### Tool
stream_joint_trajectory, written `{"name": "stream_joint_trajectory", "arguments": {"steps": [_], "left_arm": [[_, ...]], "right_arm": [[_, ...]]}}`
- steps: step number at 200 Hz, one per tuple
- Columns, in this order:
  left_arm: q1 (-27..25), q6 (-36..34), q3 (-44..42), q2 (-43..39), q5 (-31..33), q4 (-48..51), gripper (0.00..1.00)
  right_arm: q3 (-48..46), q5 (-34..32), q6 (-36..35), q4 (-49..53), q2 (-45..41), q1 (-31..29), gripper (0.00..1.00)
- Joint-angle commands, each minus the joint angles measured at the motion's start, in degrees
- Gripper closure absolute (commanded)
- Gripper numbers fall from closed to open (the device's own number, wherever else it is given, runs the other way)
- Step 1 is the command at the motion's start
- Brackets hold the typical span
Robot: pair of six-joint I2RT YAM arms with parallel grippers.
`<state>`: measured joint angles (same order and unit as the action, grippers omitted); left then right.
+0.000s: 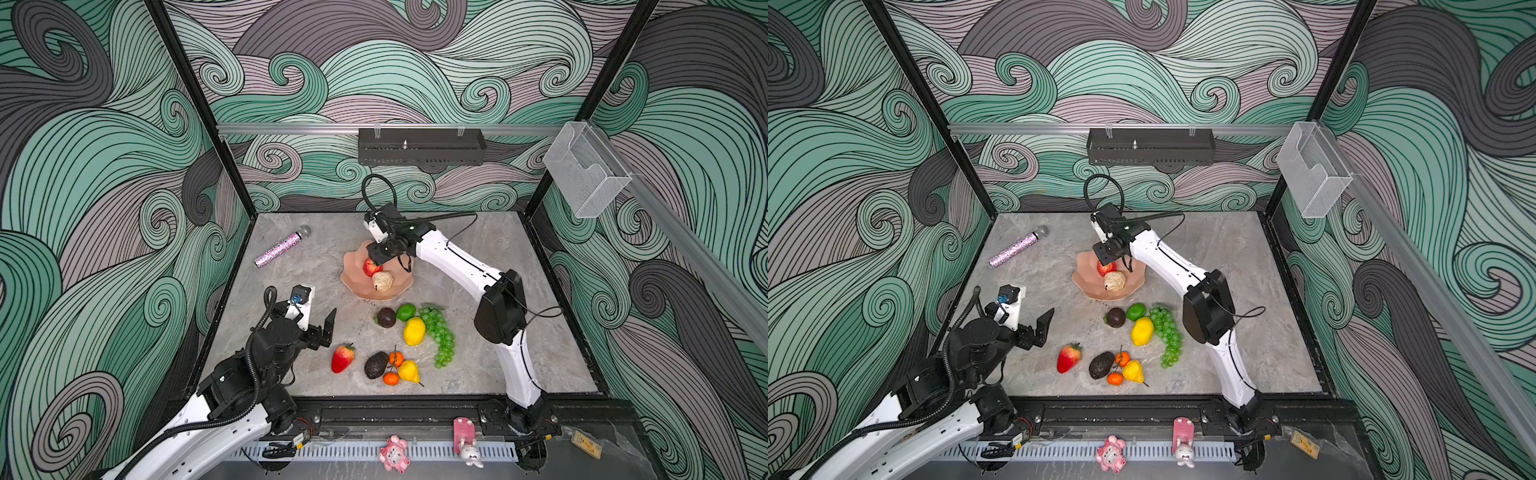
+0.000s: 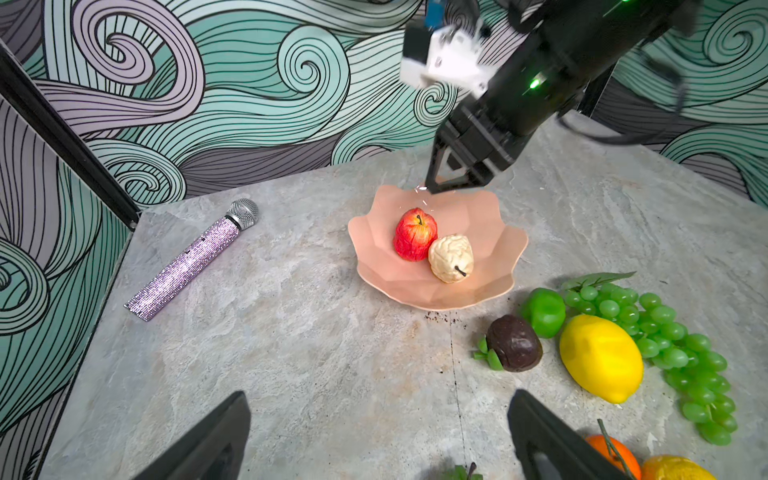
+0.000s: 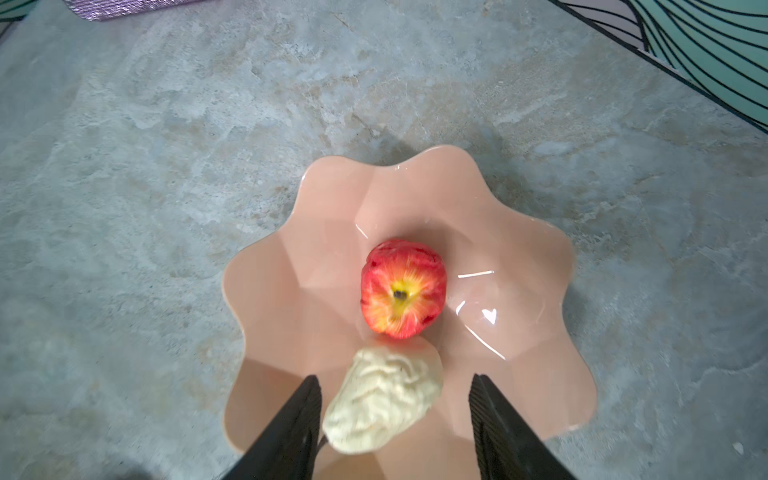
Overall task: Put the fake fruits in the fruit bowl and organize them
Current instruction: 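Move both grippers back toward the fruit pile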
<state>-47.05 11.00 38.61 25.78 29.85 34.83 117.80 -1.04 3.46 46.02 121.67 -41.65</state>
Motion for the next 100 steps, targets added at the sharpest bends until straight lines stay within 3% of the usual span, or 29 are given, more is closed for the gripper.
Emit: {"name": "stream_joint_trajectory", "arguments": {"steps": [1,60,100], "left_arm": [[0.05,3.19,3.12,2.07,2.55,2.31,0.01],[0.94,6.63,6.5,9.19,1.33,6.13,0.01],[1.07,10.58,9.39,17.42,-3.91,9.21,0.01]], "right_arm": [[-5.74,0.51,1.94,-0.2,-8.22,-0.41,0.38],[-35.03,-2.44,6.72,-8.24,-34.93,-0.45,0.33],[-55.2,-4.01,12.72,-13.9,-52.31,-0.35,0.29]]}}
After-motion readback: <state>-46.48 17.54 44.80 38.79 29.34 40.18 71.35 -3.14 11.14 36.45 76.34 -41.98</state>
